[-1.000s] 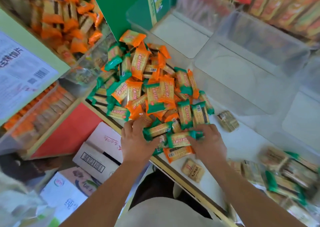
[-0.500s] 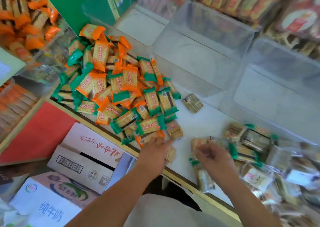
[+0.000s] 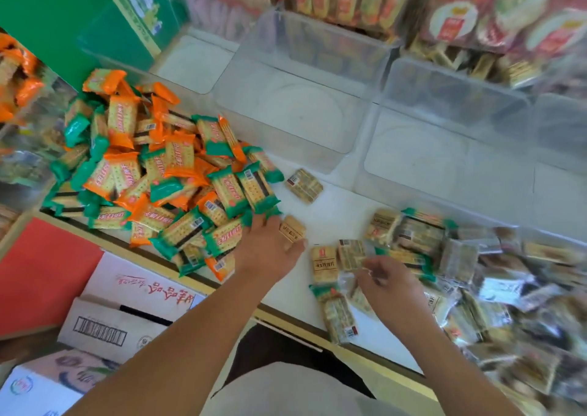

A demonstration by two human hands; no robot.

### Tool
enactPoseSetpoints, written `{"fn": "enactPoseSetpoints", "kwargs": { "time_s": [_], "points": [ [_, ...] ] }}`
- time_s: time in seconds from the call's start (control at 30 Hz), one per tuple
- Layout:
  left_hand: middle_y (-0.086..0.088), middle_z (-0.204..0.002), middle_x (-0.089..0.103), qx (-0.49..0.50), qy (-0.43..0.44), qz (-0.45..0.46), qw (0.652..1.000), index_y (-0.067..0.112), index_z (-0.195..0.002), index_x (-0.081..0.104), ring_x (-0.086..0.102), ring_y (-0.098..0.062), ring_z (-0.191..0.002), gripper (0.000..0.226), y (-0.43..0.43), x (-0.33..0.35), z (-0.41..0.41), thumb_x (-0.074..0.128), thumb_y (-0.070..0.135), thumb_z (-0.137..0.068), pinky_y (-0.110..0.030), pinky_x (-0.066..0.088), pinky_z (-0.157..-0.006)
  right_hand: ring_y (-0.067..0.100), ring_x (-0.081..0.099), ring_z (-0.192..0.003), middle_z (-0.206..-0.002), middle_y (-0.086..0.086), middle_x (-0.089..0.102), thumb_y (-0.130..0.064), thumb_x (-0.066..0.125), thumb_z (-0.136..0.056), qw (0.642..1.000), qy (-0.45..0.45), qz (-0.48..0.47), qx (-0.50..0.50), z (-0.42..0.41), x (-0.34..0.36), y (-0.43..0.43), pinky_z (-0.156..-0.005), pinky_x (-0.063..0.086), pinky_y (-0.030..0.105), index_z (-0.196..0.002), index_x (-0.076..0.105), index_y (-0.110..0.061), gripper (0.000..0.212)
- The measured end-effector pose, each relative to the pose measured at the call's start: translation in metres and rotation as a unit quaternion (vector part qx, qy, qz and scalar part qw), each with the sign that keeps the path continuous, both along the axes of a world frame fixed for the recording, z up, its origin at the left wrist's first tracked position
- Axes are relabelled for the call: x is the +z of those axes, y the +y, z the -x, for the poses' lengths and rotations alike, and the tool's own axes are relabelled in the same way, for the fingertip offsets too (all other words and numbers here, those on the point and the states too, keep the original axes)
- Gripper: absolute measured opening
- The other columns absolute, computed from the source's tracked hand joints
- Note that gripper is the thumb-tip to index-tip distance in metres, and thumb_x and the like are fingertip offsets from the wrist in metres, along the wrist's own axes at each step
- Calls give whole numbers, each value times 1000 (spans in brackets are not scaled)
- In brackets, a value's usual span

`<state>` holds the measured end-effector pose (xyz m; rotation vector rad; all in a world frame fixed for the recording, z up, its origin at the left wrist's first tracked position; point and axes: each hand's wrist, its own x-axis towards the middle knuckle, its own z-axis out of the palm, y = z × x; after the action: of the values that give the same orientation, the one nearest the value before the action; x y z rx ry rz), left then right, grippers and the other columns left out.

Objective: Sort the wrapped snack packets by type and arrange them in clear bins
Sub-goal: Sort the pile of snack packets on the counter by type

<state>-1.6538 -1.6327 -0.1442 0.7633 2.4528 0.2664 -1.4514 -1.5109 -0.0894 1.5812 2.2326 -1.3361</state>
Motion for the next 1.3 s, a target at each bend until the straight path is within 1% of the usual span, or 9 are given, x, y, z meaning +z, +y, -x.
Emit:
{"fn": "enactPoseSetpoints", "kwargs": {
  "time_s": [0.2,0.37,0.47,0.67,0.8,0.87,1.0,1.1,1.3],
  "points": [
    [-4,-141,35,27,-70,-74,994,23,-127,53,52,-31,-114,47,-4,-16,1,70,47,-90,-39,50,-92,20,56,-111,-121,-2,58,-42,58,-98,969,-128,-129,169,42,-28,14,-85,53,35,-118,61,-20,29],
    [2,-131,37,97,-117,-113,982,25,-136,45,51,-23,-116,90,-6,-26,8,91,48,-62,-41,52,-97,14,59,-89,-104,-7,59,-46,71,-87,963,-202,-87,153,56,-28,16,-70,55,33,-110,50,-31,34],
    [1,-142,29,109,-126,-97,981,23,-150,36,47,-23,-128,112,-3,-28,14,91,51,-58,-45,50,-105,6,61,-75,-96,-15,58,-45,71,-87,988,-137,-36,62,55,-19,18,-59,51,28,-113,44,-37,38],
    [10,-125,28,97,-151,-184,966,30,-119,53,59,-5,-104,79,-4,-24,13,98,28,-55,-9,47,-82,15,69,-95,-111,-8,67,-28,86,-79,967,74,124,-210,28,4,21,-85,59,44,-131,50,-40,64],
    [10,-129,38,118,-177,-188,959,27,-133,52,55,-4,-114,87,-8,-11,14,98,32,-60,-21,50,-93,18,68,-99,-108,-4,70,-19,88,-77,948,96,138,-272,3,9,13,-79,53,35,-141,49,-36,76],
    [7,-132,53,149,-190,-192,951,23,-143,50,56,-13,-120,93,-9,1,17,97,36,-63,-30,50,-97,18,69,-100,-108,-3,73,-20,89,-76,940,95,139,-297,-10,11,10,-76,50,33,-138,55,-26,71],
    [11,-112,69,194,-305,-201,910,26,-122,64,65,-4,-102,69,-3,22,-5,97,37,-63,-17,49,-77,13,71,-93,-105,-5,75,-16,88,-76,934,98,120,-321,-32,12,0,-79,55,33,-123,60,-24,56],
    [8,-116,69,190,-389,-165,886,28,-118,65,67,-7,-103,70,7,18,-38,97,44,-58,-24,55,-84,5,71,-85,-98,-16,73,-23,90,-72,945,77,83,-307,-39,15,-9,-83,58,39,-115,57,-35,56],
    [4,-113,68,264,-455,-154,836,26,-125,57,69,-9,-91,62,35,11,-57,91,36,-74,-20,50,-61,4,70,-83,-109,-16,64,-22,94,-68,966,78,19,-248,-45,23,-12,-74,61,37,-114,48,-42,68]
  ]
}}
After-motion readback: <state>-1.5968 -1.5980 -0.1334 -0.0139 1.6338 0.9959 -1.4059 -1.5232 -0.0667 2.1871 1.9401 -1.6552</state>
